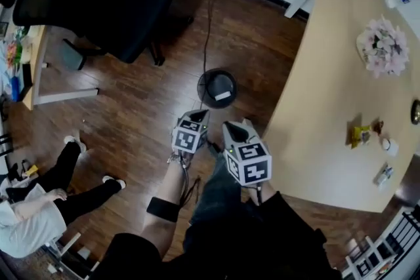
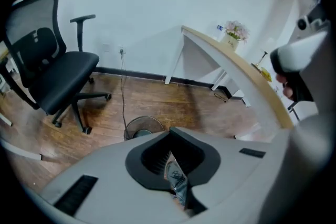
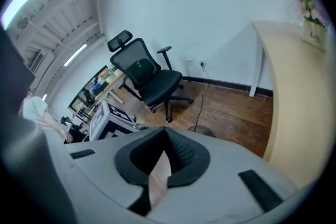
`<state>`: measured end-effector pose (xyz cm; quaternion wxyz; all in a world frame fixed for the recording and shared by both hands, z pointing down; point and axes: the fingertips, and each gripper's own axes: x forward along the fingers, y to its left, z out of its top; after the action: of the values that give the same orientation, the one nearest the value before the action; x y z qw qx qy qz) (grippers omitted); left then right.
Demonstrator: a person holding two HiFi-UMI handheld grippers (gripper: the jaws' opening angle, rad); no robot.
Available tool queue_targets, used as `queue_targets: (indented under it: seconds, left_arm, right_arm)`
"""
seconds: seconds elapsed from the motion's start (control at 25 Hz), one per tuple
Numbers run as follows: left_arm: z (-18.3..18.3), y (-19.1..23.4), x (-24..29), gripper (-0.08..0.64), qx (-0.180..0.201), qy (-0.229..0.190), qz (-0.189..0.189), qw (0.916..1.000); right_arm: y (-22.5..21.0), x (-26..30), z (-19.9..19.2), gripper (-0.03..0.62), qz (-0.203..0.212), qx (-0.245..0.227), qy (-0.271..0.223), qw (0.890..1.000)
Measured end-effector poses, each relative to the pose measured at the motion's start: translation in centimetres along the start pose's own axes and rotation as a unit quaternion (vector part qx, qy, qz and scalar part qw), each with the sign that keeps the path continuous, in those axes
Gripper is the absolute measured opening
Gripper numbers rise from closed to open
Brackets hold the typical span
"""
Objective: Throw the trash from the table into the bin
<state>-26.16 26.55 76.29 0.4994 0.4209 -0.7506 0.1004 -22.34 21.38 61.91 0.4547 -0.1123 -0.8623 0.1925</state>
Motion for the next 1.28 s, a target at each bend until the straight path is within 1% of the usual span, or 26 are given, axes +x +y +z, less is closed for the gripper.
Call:
queue_targets:
  seconds: [0.12,0.16,0.2,0.28,0.4,0.52,0.72,0.84,0.92,0.96,1.04,1.16,1.28]
  left_arm:
    - [1.3,-1.6,-6.2,0.000,0.019,-0.010,0.019,0.9996]
    - [1.8,-2.5,-8.1,0.000,0.024,-0.017,0.020,0.9994]
    - [2.5,-3.9,-9.7,0.000,0.029,-0.025,0.015,0.9991]
    - [3.6,-7.6,-12.0,0.000,0.042,-0.036,-0.006,0.9984]
    - [4.3,-13.7,-13.9,0.000,0.078,-0.037,-0.041,0.9954]
    - [4.2,-18.9,-14.5,0.000,0.120,-0.029,-0.073,0.9897]
    - [4.4,-25.5,-13.9,0.000,0.186,-0.026,-0.120,0.9748]
    - [4.3,-29.4,-13.2,0.000,0.228,-0.011,-0.144,0.9630]
    - [4.7,-31.8,-12.4,0.000,0.259,-0.004,-0.150,0.9542]
    - [4.9,-33.0,-12.1,0.000,0.269,-0.002,-0.151,0.9513]
    - [5.2,-35.1,-11.7,0.000,0.274,0.005,-0.151,0.9497]
    - [6.2,-37.5,-12.1,0.000,0.279,0.012,-0.148,0.9488]
    - [6.7,-41.5,-12.2,0.001,0.294,0.014,-0.154,0.9431]
  right_arm:
    - [2.4,-3.1,0.0,0.008,0.010,-0.010,-0.009,1.000]
    - [2.7,-4.3,-0.1,0.009,0.014,-0.012,-0.013,1.000]
    - [2.8,-5.7,-0.2,0.009,0.018,-0.014,-0.017,1.000]
    - [2.0,-8.7,-0.8,0.009,0.019,-0.009,-0.025,0.999]
    - [-0.7,-13.5,-2.8,0.009,-0.009,0.010,-0.032,0.999]
    - [-3.7,-17.4,-4.9,0.009,-0.042,0.030,-0.041,0.998]
    - [-7.0,-23.2,-7.3,0.009,-0.092,0.063,-0.074,0.991]
    - [-8.7,-26.3,-9.2,0.009,-0.113,0.096,-0.105,0.983]
    - [-10.3,-28.0,-10.4,0.009,-0.118,0.115,-0.122,0.979]
    - [-11.4,-29.0,-11.0,0.009,-0.123,0.119,-0.125,0.977]
    - [-13.2,-31.2,-11.9,0.009,-0.139,0.119,-0.135,0.974]
    - [-14.7,-34.1,-12.0,0.009,-0.155,0.133,-0.166,0.965]
    - [-16.2,-37.1,-13.4,0.008,-0.157,0.158,-0.183,0.958]
